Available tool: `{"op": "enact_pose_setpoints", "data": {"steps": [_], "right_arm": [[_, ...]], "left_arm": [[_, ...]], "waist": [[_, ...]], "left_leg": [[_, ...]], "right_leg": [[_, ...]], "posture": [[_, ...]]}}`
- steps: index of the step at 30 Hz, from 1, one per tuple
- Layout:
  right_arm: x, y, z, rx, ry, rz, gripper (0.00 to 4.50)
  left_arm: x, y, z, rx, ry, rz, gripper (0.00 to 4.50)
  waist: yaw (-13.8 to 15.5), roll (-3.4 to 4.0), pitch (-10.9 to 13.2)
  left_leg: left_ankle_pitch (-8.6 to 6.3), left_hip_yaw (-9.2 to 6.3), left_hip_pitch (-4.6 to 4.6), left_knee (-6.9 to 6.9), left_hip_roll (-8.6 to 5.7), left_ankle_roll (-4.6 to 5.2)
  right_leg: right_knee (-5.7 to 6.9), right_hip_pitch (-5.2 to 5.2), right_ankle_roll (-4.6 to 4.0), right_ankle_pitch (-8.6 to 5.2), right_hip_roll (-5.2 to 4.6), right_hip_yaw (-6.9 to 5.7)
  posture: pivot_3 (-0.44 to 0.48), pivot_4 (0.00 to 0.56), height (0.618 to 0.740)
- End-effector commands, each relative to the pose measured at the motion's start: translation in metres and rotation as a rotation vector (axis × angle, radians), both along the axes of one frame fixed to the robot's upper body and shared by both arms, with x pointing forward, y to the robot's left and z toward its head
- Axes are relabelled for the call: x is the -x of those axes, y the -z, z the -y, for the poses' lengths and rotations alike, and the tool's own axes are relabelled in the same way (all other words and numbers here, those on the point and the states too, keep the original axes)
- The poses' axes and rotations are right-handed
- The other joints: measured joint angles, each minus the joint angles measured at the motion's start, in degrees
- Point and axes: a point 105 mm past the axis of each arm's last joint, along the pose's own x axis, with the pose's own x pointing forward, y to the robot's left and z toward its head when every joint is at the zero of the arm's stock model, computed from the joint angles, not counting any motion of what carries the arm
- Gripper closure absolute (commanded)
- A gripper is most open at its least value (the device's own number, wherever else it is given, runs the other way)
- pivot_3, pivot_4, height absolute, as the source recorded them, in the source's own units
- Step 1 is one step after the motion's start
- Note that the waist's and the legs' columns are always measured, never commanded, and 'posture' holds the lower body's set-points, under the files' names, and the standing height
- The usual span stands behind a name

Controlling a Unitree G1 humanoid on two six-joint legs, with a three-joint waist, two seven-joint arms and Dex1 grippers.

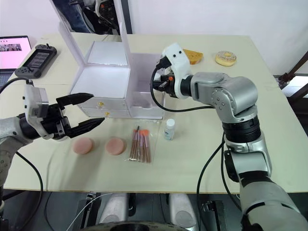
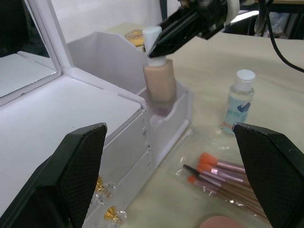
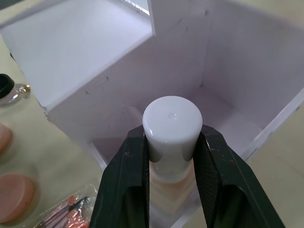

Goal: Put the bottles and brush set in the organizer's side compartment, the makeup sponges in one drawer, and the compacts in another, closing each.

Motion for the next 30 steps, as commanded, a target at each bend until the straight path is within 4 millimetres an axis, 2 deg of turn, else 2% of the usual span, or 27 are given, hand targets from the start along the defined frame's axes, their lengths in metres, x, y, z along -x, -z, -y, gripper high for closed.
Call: {"op": "enact_pose_setpoints", "data": {"steps": [1,7,11,14,20,21,22,26,28,30], "right_arm": [[-0.002,-0.008,0.004,-0.004,0.037,0.063,3.74],[-0.005,0.005,0.002,0.005,0.079,0.076,3.74],[-0.002,0.026,-0.001,0.006,0.097,0.057,3.74],[0.002,0.027,-0.003,-0.013,0.092,0.053,3.74],[0.009,0.018,-0.003,-0.031,0.071,0.067,0.76],[0.011,0.012,-0.002,-0.036,0.065,0.080,0.27],[0.013,0.003,-0.001,-0.043,0.054,0.094,0.02],[0.024,-0.027,0.002,-0.108,-0.027,0.119,0.02],[0.047,-0.050,0.000,-0.209,-0.193,0.111,0.02],[0.061,-0.072,0.012,-0.295,-0.278,0.135,0.02]], "left_arm": [[0.001,-0.012,0.001,-0.011,0.011,0.060,0.00],[0.000,-0.012,0.003,-0.012,0.020,0.060,0.00],[-0.002,-0.012,0.003,-0.018,0.031,0.061,0.00],[-0.004,-0.013,0.004,-0.018,0.037,0.061,0.00],[-0.005,-0.014,0.006,-0.015,0.053,0.058,0.00],[-0.005,-0.015,0.006,-0.014,0.054,0.057,0.00],[-0.005,-0.015,0.006,-0.015,0.057,0.056,0.00],[-0.007,-0.015,0.005,-0.014,0.061,0.052,0.00],[-0.008,-0.015,0.004,-0.013,0.066,0.045,0.00],[-0.008,-0.015,0.001,-0.010,0.066,0.037,0.00]], "waist": [[0.03,0.00,0.00],[-0.02,0.01,-0.01],[-0.01,0.00,-0.02],[-0.02,-0.01,-0.02],[-0.02,-0.01,-0.02],[0.02,-0.01,-0.02],[0.10,-0.01,-0.02],[0.03,0.00,-0.02],[0.02,0.00,-0.02],[0.03,0.00,-0.02]], "left_leg": [[0.00,0.00,0.00,0.00,0.00,0.00],[0.00,0.00,0.01,0.01,0.00,0.00],[0.00,-0.01,0.01,0.02,0.00,0.00],[0.00,0.00,0.01,0.02,0.00,0.00],[0.01,-0.01,0.03,0.02,0.00,-0.01],[0.01,-0.01,0.03,0.03,0.00,-0.01],[0.01,-0.01,0.03,0.05,0.00,-0.01],[0.04,-0.01,0.01,0.08,0.00,-0.07],[0.04,-0.02,0.03,0.06,0.01,-0.07],[0.04,-0.04,0.03,0.00,0.03,-0.06]], "right_leg": [[0.00,0.00,0.00,0.00,0.00,0.00],[0.03,0.00,0.00,0.00,0.01,0.00],[0.04,0.00,0.00,0.01,0.01,0.00],[0.04,0.01,0.00,0.01,0.01,0.00],[0.07,0.00,0.00,0.01,0.02,0.00],[0.08,0.01,-0.01,0.01,0.02,0.00],[0.08,0.01,-0.01,0.01,0.02,0.00],[0.08,0.02,-0.04,0.03,0.01,0.00],[0.08,0.02,-0.04,0.03,0.02,0.00],[0.08,0.01,-0.04,0.03,0.06,-0.02]], "posture": [[0.000,0.150,0.740],[0.000,0.150,0.740],[0.000,0.150,0.740],[0.000,0.150,0.740],[0.000,0.150,0.740],[0.000,0.150,0.740],[0.000,0.150,0.740],[0.000,0.150,0.740],[0.000,0.150,0.740],[0.000,0.150,0.740]]}}
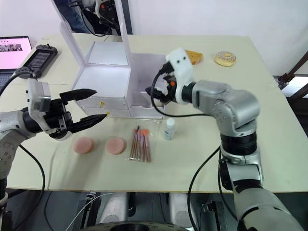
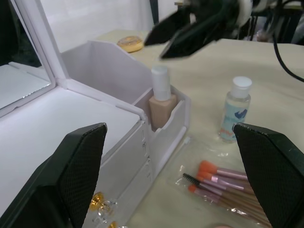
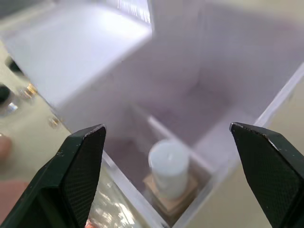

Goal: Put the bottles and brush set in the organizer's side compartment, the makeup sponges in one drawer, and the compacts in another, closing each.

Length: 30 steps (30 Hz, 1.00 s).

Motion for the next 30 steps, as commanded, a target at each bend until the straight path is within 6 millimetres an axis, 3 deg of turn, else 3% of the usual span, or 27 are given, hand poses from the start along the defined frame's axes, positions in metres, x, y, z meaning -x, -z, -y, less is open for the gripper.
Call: {"op": "enact_pose_setpoints", "data": {"steps": [1,4,7,10,12,13,16,18,21,30], "right_arm": [[0.029,-0.044,0.019,-0.117,-0.150,0.108,0.02],[0.029,-0.043,0.051,-0.058,-0.088,0.173,0.02],[0.031,-0.043,0.081,-0.046,-0.063,0.369,0.02],[0.037,-0.009,0.125,0.021,-0.026,0.311,0.02],[0.035,0.012,0.148,0.062,0.041,0.266,0.02],[0.031,0.029,0.170,0.062,0.119,0.218,0.02],[0.032,0.065,0.211,0.054,0.249,0.136,0.02],[0.031,0.077,0.228,0.058,0.314,0.139,0.02],[0.032,0.085,0.237,0.074,0.336,0.138,0.02],[0.029,0.080,0.230,0.067,0.311,0.167,0.02]], "left_arm": [[0.001,-0.009,-0.007,-0.008,0.001,0.031,0.00],[0.003,-0.001,-0.028,-0.009,-0.046,-0.020,0.00],[0.008,0.011,-0.060,-0.040,-0.120,-0.061,0.00],[0.011,0.013,-0.121,0.099,-0.319,-0.072,0.00],[0.020,0.027,-0.153,0.080,-0.433,-0.090,0.00],[0.028,0.036,-0.177,0.076,-0.532,-0.096,0.00],[0.049,0.053,-0.211,0.046,-0.653,-0.112,0.00],[0.055,0.057,-0.219,0.048,-0.681,-0.119,0.00],[0.059,0.059,-0.222,0.043,-0.693,-0.122,0.00],[0.052,0.047,-0.215,0.044,-0.664,-0.092,0.00]], "waist": [[0.00,0.00,0.00],[0.10,-0.02,-0.01],[-0.12,-0.06,-0.04],[-0.02,-0.04,-0.03],[-0.23,-0.03,-0.02],[-0.28,-0.04,-0.03],[-0.30,-0.13,-0.08],[-0.08,-0.12,-0.07],[-0.01,-0.09,-0.08],[-0.09,-0.08,-0.11]], "left_leg": [[0.00,0.00,0.00,-0.02,0.01,0.00],[0.00,0.00,0.00,-0.06,0.00,0.00],[-0.03,0.05,0.01,-0.12,0.01,0.04],[-0.03,0.06,0.02,-0.16,0.03,0.05],[-0.03,0.09,0.04,-0.11,0.05,0.05],[-0.03,0.15,0.07,-0.09,0.05,0.05],[-0.03,0.24,0.18,-0.03,0.05,0.04],[-0.02,0.28,0.18,0.05,0.05,0.02],[0.05,0.28,0.22,0.07,0.05,-0.09],[0.05,0.31,0.39,-0.09,0.13,-0.10]], "right_leg": [[0.00,0.00,0.00,0.00,0.01,-0.01],[-0.06,0.01,0.00,0.00,-0.03,-0.04],[-0.19,0.02,-0.01,-0.01,-0.03,-0.04],[-0.17,-0.02,-0.01,-0.02,0.00,-0.04],[-0.17,-0.01,-0.02,-0.02,0.00,-0.03],[-0.17,-0.01,-0.04,-0.03,-0.03,-0.01],[-0.19,0.10,-0.27,-0.12,-0.07,0.02],[-0.21,0.12,-0.38,-0.07,-0.11,0.02],[-0.19,0.13,-0.57,0.06,-0.15,0.02],[-0.19,0.19,-0.55,0.05,-0.03,0.03]], "posture": [[0.000,0.150,0.740],[0.000,0.150,0.740],[0.000,0.150,0.740],[0.000,0.150,0.740],[0.000,0.150,0.740],[0.000,0.150,0.740],[0.000,0.150,0.740],[0.000,0.150,0.740],[0.000,0.150,0.740],[0.000,0.150,0.740]]}}
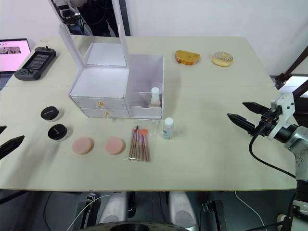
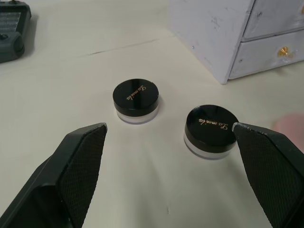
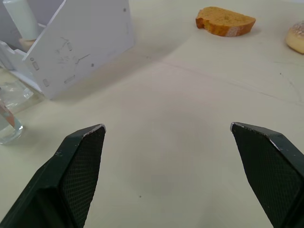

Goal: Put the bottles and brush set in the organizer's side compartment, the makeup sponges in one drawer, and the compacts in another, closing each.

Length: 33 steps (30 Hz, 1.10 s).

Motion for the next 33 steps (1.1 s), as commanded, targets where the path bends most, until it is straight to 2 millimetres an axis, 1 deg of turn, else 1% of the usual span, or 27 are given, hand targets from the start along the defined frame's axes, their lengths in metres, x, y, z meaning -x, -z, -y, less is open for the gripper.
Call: {"op": "enact_pose_setpoints", "data": {"steps": [1,3,5,8,10,12,13,14,16,18,20,21,24,27,30,33], "right_arm": [[0.001,-0.021,-0.006,-0.002,-0.043,0.057,0.02],[0.003,-0.029,-0.014,-0.007,-0.085,0.061,0.02],[0.006,-0.039,-0.025,0.001,-0.135,0.067,0.02],[0.013,-0.054,-0.047,0.011,-0.232,0.061,0.02],[0.021,-0.057,-0.062,0.042,-0.300,0.046,0.02],[0.028,-0.064,-0.080,0.062,-0.354,0.050,0.02],[0.030,-0.067,-0.087,0.061,-0.373,0.050,0.02],[0.036,-0.067,-0.100,0.072,-0.414,0.038,0.02],[0.044,-0.064,-0.119,0.098,-0.458,0.021,0.02],[0.046,-0.058,-0.137,0.136,-0.465,0.022,0.02],[0.046,-0.054,-0.147,0.163,-0.461,0.022,0.02],[0.047,-0.051,-0.155,0.165,-0.465,0.023,0.02],[0.046,-0.046,-0.169,0.153,-0.449,0.023,0.02],[0.041,-0.038,-0.170,0.166,-0.403,0.007,0.02],[0.038,-0.031,-0.171,0.155,-0.381,-0.011,0.02],[0.036,-0.023,-0.174,0.141,-0.370,-0.031,0.02]], "left_arm": [[-0.007,-0.026,0.007,-0.039,0.036,0.070,0.00],[-0.014,-0.034,0.019,-0.042,0.089,0.088,0.00],[-0.021,-0.041,0.038,-0.070,0.172,0.089,0.00],[-0.030,-0.047,0.074,-0.088,0.323,0.074,0.00],[-0.031,-0.048,0.098,-0.085,0.424,0.053,0.00],[-0.032,-0.053,0.126,-0.067,0.542,0.043,0.00],[-0.032,-0.055,0.136,-0.060,0.583,0.040,0.00],[-0.032,-0.057,0.157,-0.053,0.665,0.032,0.00],[-0.032,-0.057,0.185,-0.051,0.764,0.028,0.00],[-0.033,-0.056,0.215,-0.048,0.850,0.047,0.00],[-0.034,-0.059,0.231,-0.036,0.894,0.065,0.00],[-0.035,-0.064,0.243,-0.030,0.924,0.086,0.00],[-0.039,-0.074,0.262,-0.029,0.968,0.114,0.00],[-0.040,-0.075,0.272,-0.051,1.004,0.097,0.00],[-0.038,-0.074,0.279,-0.050,1.029,0.093,0.00],[-0.039,-0.072,0.282,-0.051,1.032,0.092,0.00]], "waist": [[0.08,0.00,0.00],[0.11,0.00,0.00],[0.20,0.01,0.00],[0.18,0.02,0.01],[0.13,0.02,0.01],[0.09,0.01,0.01],[0.12,0.01,0.01],[0.15,0.02,0.01],[0.22,0.01,0.01],[0.28,0.02,0.00],[0.25,0.00,-0.01],[0.19,0.00,-0.01],[0.18,-0.04,-0.01],[0.14,-0.03,-0.02],[0.23,-0.03,-0.01],[0.24,-0.03,-0.02]], "left_leg": [[0.00,0.00,0.00,0.00,0.00,0.00],[0.00,0.00,0.00,0.01,0.00,0.00],[0.00,0.00,-0.01,0.03,0.00,0.00],[0.00,0.00,-0.01,0.04,0.00,0.00],[0.00,0.00,-0.01,0.03,0.00,0.00],[0.00,0.00,-0.01,-0.01,0.01,0.00],[0.00,-0.01,-0.02,0.00,0.02,0.00],[0.00,-0.03,-0.03,0.01,0.03,0.00],[0.00,-0.06,-0.03,0.04,0.03,0.00],[0.00,-0.07,-0.02,0.07,0.03,0.00],[0.00,-0.08,-0.02,0.11,0.02,0.00],[0.00,-0.08,-0.04,0.12,0.02,0.00],[0.00,-0.21,-0.11,0.16,0.02,0.00],[0.01,-0.24,-0.11,0.15,0.02,0.01],[0.01,-0.24,-0.12,0.15,0.02,0.01],[0.01,-0.25,-0.12,0.16,0.02,0.01]], "right_leg": [[0.00,0.00,0.00,0.00,0.00,0.00],[0.01,0.00,0.01,0.00,0.00,0.00],[0.01,0.02,0.01,0.00,-0.01,0.00],[0.01,0.03,0.01,0.00,-0.01,0.01],[0.00,0.04,0.02,0.01,-0.01,0.01],[0.00,0.04,0.05,0.00,0.00,0.01],[0.01,0.02,0.07,0.00,0.04,0.00],[0.02,0.02,0.11,0.02,0.05,0.00],[0.06,0.02,0.20,0.08,0.07,0.00],[0.05,0.07,0.20,0.07,0.08,0.00],[0.04,0.11,0.20,0.08,0.08,0.00],[0.02,0.11,0.21,0.08,0.08,0.00],[0.03,0.08,0.25,0.10,0.17,0.01],[0.05,0.08,0.27,0.11,0.21,0.02],[0.04,0.08,0.27,0.10,0.20,0.02],[0.04,0.08,0.27,0.10,0.20,0.01]], "posture": [[0.000,0.150,0.740],[0.000,0.150,0.740],[0.000,0.150,0.740],[0.000,0.150,0.740],[0.000,0.150,0.740],[0.000,0.150,0.740],[0.000,0.150,0.740],[0.000,0.150,0.740],[0.000,0.150,0.740],[0.000,0.150,0.740],[0.000,0.150,0.740],[0.000,0.150,0.740],[0.000,0.150,0.740],[0.000,0.150,0.740],[0.000,0.150,0.740],[0.000,0.150,0.740]]}}
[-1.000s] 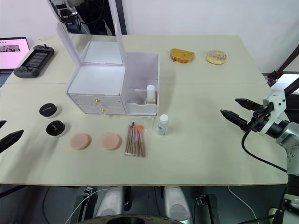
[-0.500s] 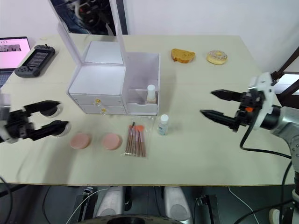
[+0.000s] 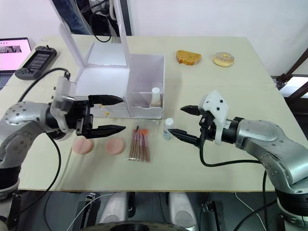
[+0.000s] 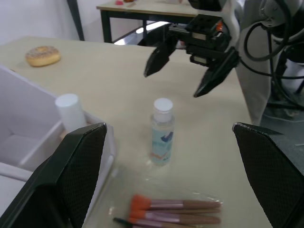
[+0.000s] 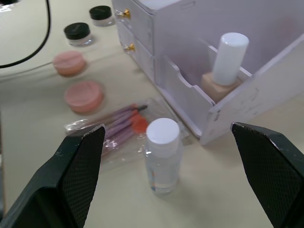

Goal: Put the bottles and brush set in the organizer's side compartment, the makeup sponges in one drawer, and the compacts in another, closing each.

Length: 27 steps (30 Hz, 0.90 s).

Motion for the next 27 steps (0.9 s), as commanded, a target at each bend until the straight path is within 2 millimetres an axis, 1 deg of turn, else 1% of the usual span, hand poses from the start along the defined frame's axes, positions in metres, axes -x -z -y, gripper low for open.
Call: {"op": "enact_pose_setpoints", "data": {"steps": [1,6,9,10,19,26,27], "right_arm": [[0.000,0.004,-0.005,0.000,0.000,0.009,0.02],[-0.005,0.014,-0.008,0.007,-0.014,-0.009,0.02],[-0.008,0.018,-0.009,0.009,-0.022,-0.011,0.80],[-0.008,0.019,-0.010,0.014,-0.028,-0.009,1.29],[-0.014,0.019,-0.017,0.002,-0.055,0.010,1.29],[-0.019,0.023,-0.017,-0.010,-0.060,-0.002,1.29],[-0.019,0.023,-0.018,-0.012,-0.062,-0.003,1.54]], "left_arm": [[0.004,-0.007,0.004,-0.007,0.019,0.044,0.00],[0.001,-0.001,-0.002,-0.023,-0.011,0.043,0.00],[0.003,0.000,-0.004,-0.023,-0.022,0.041,0.00],[0.003,0.001,-0.004,-0.023,-0.024,0.041,0.00],[0.006,0.001,-0.010,-0.024,-0.058,0.048,0.00],[0.007,0.001,-0.014,-0.033,-0.088,0.057,0.00],[0.008,0.001,-0.015,-0.034,-0.089,0.056,0.00]], "waist": [[-0.03,0.00,0.00],[-0.03,0.00,0.00],[-0.02,0.00,0.00],[-0.03,0.00,0.00],[-0.03,0.00,0.00],[-0.03,0.00,0.00],[-0.06,0.00,0.00]], "left_leg": [[0.00,0.00,0.00,0.00,0.00,0.00],[0.00,0.00,0.00,0.00,0.00,0.00],[0.00,0.00,0.00,0.00,0.00,0.00],[0.00,0.00,0.00,0.00,0.00,0.00],[0.00,0.00,0.00,0.00,0.00,0.00],[0.00,-0.01,0.00,0.01,0.00,0.00],[0.00,-0.01,0.00,0.00,0.00,0.00]], "right_leg": [[0.00,0.00,0.00,0.00,0.00,0.00],[0.00,0.00,-0.01,0.00,0.00,0.00],[0.00,0.00,-0.01,-0.01,0.00,0.00],[0.00,0.00,-0.01,0.00,0.00,0.00],[0.00,0.00,-0.01,0.00,0.00,0.00],[0.00,0.00,-0.01,0.00,0.00,0.00],[0.00,0.00,-0.01,0.00,0.00,0.00]], "posture": [[0.000,0.150,0.740],[0.000,0.150,0.740],[0.000,0.150,0.740],[0.000,0.150,0.740],[0.000,0.150,0.740],[0.000,0.150,0.740],[0.000,0.150,0.740]]}}
